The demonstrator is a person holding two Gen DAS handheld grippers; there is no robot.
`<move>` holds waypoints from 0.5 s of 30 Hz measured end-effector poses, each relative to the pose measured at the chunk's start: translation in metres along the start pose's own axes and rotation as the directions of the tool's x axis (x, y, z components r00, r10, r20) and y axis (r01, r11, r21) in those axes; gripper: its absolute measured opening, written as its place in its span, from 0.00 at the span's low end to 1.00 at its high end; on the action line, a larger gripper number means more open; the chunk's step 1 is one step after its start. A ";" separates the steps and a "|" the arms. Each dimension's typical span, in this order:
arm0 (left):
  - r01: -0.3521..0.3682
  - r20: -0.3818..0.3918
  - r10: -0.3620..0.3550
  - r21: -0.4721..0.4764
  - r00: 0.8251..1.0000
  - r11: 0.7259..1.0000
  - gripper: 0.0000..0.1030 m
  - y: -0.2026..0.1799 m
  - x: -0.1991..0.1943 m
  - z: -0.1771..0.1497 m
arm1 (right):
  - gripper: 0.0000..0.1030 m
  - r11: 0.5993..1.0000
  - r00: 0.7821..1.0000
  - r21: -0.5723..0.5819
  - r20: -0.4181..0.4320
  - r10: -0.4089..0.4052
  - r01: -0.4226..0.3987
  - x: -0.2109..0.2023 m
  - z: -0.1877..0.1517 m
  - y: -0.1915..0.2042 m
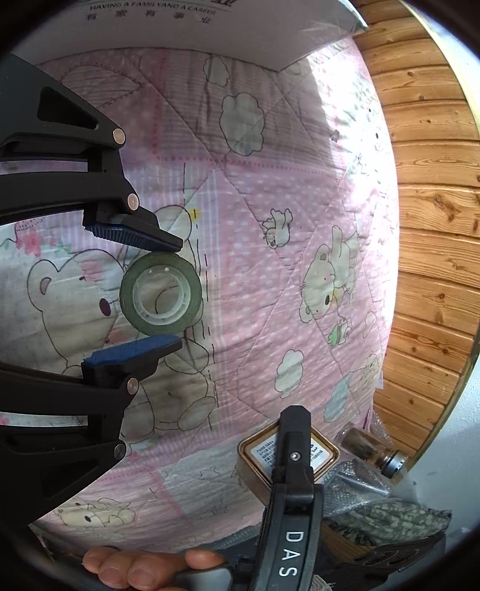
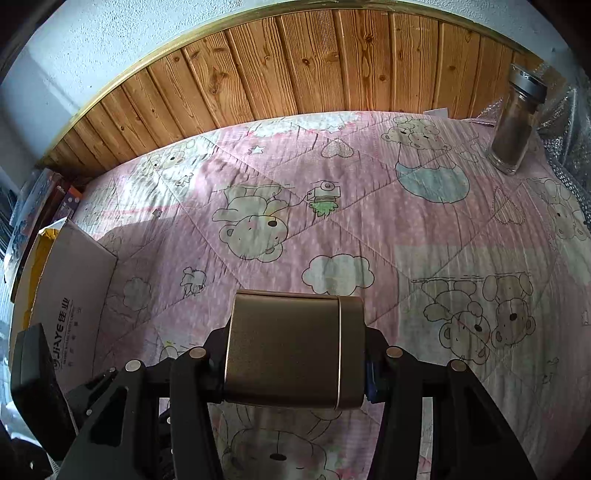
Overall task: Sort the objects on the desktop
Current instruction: 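Carry the tape roll in the left tool while the right tool carries the gold box over the box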
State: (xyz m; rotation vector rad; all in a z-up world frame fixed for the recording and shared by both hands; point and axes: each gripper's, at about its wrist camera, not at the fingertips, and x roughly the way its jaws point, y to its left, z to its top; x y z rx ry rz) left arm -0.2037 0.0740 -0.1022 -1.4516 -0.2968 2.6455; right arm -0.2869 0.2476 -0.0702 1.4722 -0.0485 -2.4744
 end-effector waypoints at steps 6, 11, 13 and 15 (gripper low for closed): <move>-0.041 0.005 0.041 -0.035 0.999 0.999 0.46 0.013 -0.037 -0.013 | 0.51 1.000 1.000 -0.016 0.000 0.026 -0.026 -0.015 -0.022 0.022; -0.068 0.023 0.069 -0.036 0.997 0.997 0.46 0.023 -0.075 -0.023 | 0.51 0.998 0.999 -0.050 0.006 0.041 -0.041 -0.027 -0.043 0.046; -0.077 0.031 0.078 -0.040 0.996 0.996 0.46 0.028 -0.088 -0.027 | 0.51 0.997 0.999 -0.067 0.008 0.046 -0.046 -0.031 -0.051 0.056; -0.082 0.037 0.084 -0.049 0.996 0.995 0.46 0.033 -0.099 -0.031 | 0.51 0.995 0.999 -0.084 0.013 0.052 -0.050 -0.035 -0.060 0.067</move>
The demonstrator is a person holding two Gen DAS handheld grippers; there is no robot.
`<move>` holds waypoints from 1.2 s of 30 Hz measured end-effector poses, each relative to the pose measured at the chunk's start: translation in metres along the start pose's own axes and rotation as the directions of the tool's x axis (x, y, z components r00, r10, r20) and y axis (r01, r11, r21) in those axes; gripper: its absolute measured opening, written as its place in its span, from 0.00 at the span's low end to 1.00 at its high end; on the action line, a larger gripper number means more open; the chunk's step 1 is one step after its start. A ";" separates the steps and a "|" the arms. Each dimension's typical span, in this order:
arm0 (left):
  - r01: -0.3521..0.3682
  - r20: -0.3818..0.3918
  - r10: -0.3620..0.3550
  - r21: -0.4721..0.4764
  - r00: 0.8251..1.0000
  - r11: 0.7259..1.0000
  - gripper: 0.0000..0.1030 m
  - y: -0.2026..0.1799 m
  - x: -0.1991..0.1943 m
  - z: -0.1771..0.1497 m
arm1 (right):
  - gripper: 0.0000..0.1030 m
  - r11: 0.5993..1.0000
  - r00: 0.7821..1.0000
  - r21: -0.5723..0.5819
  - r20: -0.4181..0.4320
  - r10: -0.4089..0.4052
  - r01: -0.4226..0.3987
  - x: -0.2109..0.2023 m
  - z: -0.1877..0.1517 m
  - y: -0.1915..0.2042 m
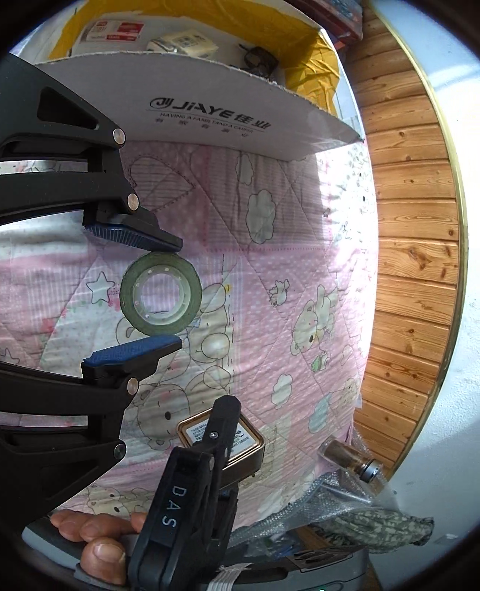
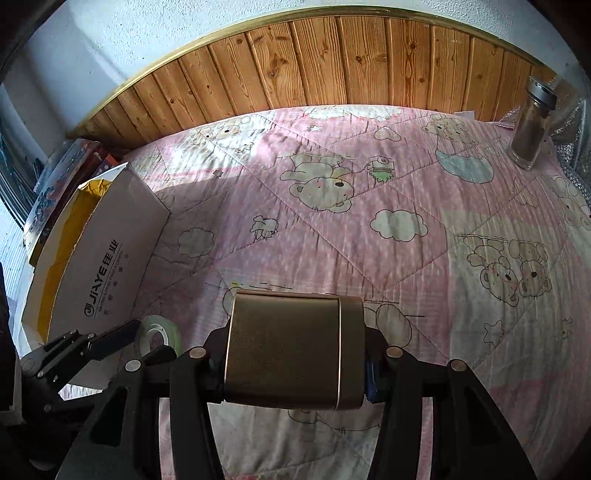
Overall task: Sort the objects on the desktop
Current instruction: 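Carry the tape roll in the left tool while the right tool carries the gold box over the box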
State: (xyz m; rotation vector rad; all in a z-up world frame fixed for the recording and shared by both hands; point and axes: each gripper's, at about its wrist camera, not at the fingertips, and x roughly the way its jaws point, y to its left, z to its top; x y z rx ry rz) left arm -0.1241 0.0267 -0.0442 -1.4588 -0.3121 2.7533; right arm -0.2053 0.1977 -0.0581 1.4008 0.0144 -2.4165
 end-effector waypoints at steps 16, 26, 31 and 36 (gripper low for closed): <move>0.002 0.053 0.001 -0.054 0.999 0.999 0.46 0.057 -0.089 -0.020 | 0.51 0.980 0.997 -0.201 0.074 -0.001 0.016 -0.031 -0.057 0.088; 0.012 0.089 -0.002 -0.113 0.996 0.994 0.46 0.114 -0.131 -0.023 | 0.51 0.949 0.990 -0.314 0.119 0.072 -0.031 -0.058 -0.070 0.149; 0.034 0.108 -0.015 -0.174 0.994 0.984 0.46 0.145 -0.139 -0.022 | 0.51 0.931 0.987 -0.362 0.124 0.106 -0.054 -0.065 -0.072 0.178; 0.028 0.129 0.002 -0.227 0.992 0.973 0.46 0.174 -0.145 -0.021 | 0.51 0.916 0.981 -0.393 0.132 0.143 -0.081 -0.077 -0.068 0.203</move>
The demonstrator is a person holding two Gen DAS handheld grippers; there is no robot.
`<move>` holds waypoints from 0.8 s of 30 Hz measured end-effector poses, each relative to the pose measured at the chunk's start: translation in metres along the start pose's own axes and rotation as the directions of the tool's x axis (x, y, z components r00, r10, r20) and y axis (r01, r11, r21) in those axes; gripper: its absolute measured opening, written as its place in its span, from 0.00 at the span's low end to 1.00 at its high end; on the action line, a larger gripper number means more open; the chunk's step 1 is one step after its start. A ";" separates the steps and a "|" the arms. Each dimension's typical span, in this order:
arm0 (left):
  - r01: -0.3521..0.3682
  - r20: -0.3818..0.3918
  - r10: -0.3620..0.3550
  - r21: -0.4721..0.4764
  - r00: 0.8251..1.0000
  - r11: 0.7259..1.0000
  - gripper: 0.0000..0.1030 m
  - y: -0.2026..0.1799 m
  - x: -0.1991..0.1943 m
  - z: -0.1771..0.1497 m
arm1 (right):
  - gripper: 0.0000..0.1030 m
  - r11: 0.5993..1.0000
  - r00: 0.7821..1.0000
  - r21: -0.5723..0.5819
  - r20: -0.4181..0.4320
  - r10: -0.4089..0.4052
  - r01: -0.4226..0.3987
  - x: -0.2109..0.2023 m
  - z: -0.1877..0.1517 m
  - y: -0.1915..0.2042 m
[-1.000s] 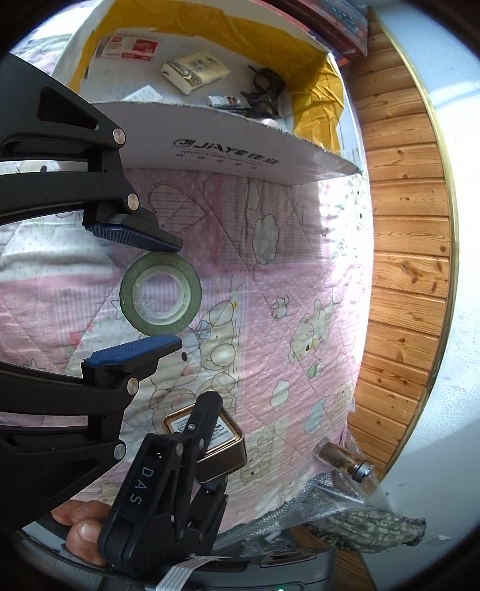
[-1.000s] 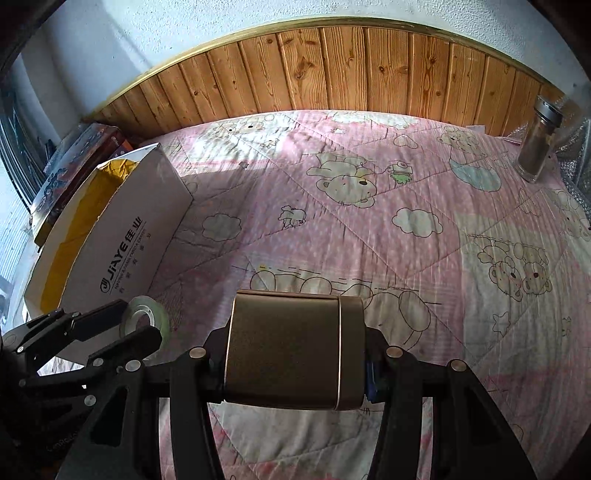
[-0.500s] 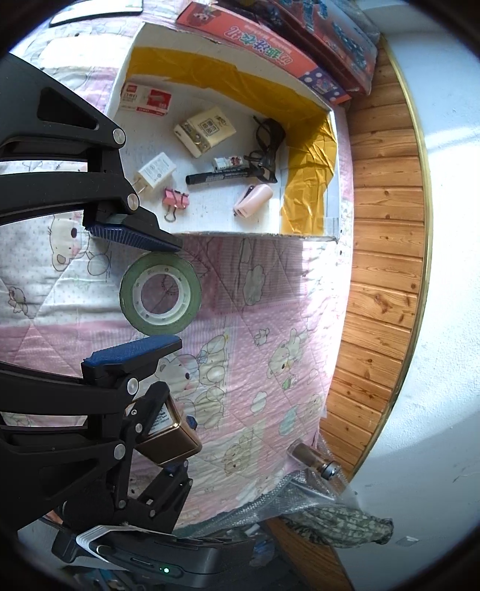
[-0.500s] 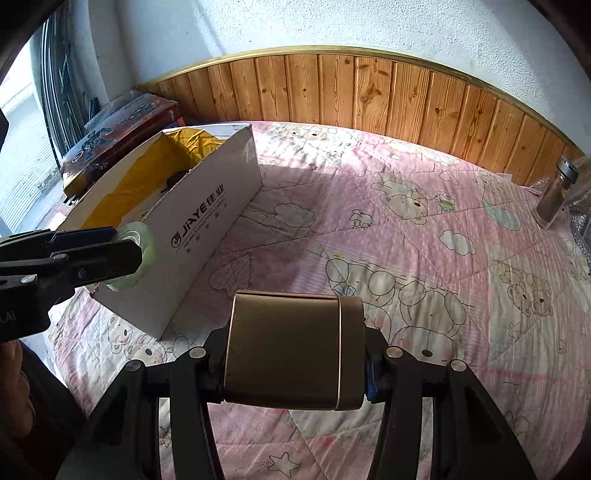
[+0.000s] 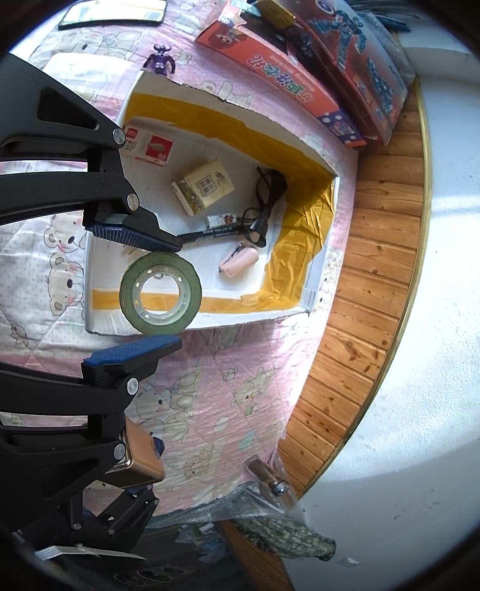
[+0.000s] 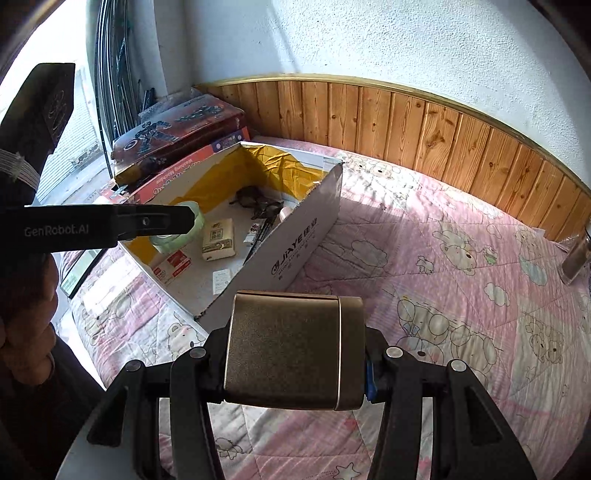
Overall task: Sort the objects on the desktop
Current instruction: 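Carry the tape roll in the left tool while the right tool carries the gold box over the box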
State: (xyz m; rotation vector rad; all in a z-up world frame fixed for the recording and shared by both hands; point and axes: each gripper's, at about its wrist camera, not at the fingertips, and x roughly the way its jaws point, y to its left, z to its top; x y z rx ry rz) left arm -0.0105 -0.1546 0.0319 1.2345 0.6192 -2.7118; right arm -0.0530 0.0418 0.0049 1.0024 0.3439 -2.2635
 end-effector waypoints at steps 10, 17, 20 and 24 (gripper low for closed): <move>-0.018 0.013 0.019 -0.065 1.000 0.998 0.46 0.045 0.001 0.017 | 0.51 0.998 0.999 -0.056 0.024 0.040 -0.038 0.000 0.034 0.033; -0.028 0.003 0.029 -0.118 1.000 0.993 0.46 0.075 0.006 0.024 | 0.51 0.995 0.998 -0.083 0.020 0.052 -0.050 0.012 0.054 0.044; -0.032 -0.002 0.032 -0.130 0.999 0.991 0.46 0.081 0.008 0.026 | 0.51 0.994 0.998 -0.099 0.012 0.056 -0.054 0.018 0.060 0.050; -0.037 -0.019 0.035 -0.132 0.999 0.991 0.46 0.084 0.012 0.026 | 0.51 0.991 0.998 -0.121 -0.002 0.059 -0.059 0.026 0.068 0.056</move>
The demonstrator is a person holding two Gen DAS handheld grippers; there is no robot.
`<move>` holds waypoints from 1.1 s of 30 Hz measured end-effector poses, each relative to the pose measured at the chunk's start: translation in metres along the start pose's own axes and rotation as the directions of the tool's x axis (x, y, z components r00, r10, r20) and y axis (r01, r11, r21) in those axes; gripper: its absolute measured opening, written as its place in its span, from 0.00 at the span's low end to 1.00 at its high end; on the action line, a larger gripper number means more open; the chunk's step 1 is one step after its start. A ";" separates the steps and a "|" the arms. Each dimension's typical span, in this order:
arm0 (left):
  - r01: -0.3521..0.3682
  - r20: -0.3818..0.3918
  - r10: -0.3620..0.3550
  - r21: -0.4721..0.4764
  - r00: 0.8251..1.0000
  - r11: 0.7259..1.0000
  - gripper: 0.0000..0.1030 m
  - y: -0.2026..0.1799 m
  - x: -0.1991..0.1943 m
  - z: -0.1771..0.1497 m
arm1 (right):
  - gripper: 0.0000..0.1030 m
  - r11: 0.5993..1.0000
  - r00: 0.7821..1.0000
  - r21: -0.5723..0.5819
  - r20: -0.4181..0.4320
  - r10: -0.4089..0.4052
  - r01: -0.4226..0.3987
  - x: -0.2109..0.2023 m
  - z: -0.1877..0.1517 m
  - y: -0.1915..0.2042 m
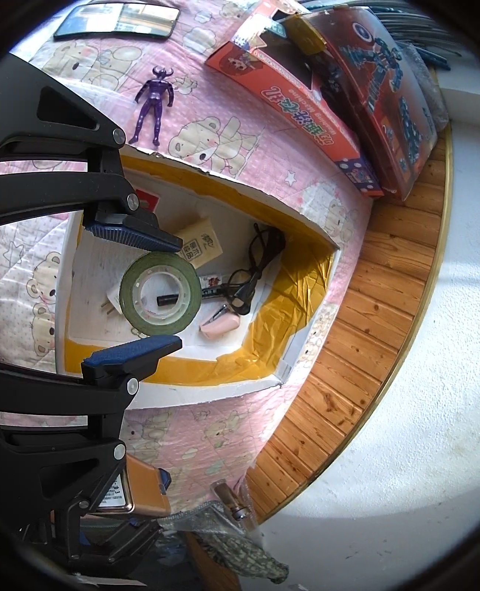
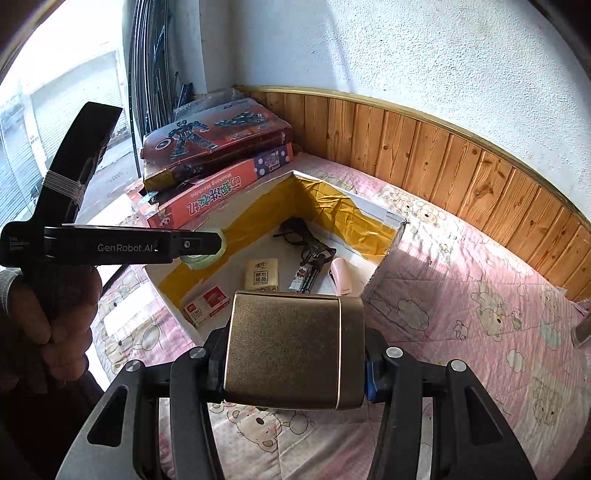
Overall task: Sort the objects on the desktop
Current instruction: 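Carry the tape roll in the left tool while the right tool carries the gold box over the box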
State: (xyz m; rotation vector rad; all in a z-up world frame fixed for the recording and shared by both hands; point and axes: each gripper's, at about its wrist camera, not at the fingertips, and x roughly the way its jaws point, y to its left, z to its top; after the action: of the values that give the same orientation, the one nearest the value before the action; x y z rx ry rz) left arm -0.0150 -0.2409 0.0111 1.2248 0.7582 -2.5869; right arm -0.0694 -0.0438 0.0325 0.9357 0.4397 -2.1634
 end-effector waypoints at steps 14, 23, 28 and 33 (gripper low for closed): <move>-0.081 -0.068 0.085 0.056 0.994 0.995 0.46 -0.006 0.022 -0.006 | 0.51 0.998 0.998 -0.067 -0.054 -0.020 0.017 0.036 0.031 0.002; -0.108 -0.087 0.114 0.073 0.990 0.991 0.46 -0.006 0.032 -0.008 | 0.51 0.997 0.994 -0.070 -0.109 -0.023 0.015 0.059 0.046 -0.007; -0.110 -0.093 0.116 0.072 0.989 0.991 0.46 -0.006 0.036 -0.008 | 0.51 0.998 0.989 -0.061 -0.151 -0.012 0.002 0.076 0.051 -0.010; -0.112 -0.103 0.120 0.076 0.987 0.991 0.46 -0.006 0.041 -0.008 | 0.51 0.997 0.982 -0.080 -0.191 -0.012 -0.003 0.092 0.057 -0.009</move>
State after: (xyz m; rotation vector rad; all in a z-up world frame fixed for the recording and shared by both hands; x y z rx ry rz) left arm -0.0382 -0.2299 -0.0220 1.3950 0.6004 -2.4897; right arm -0.1468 -0.1143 0.0039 1.1034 0.6170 -2.0517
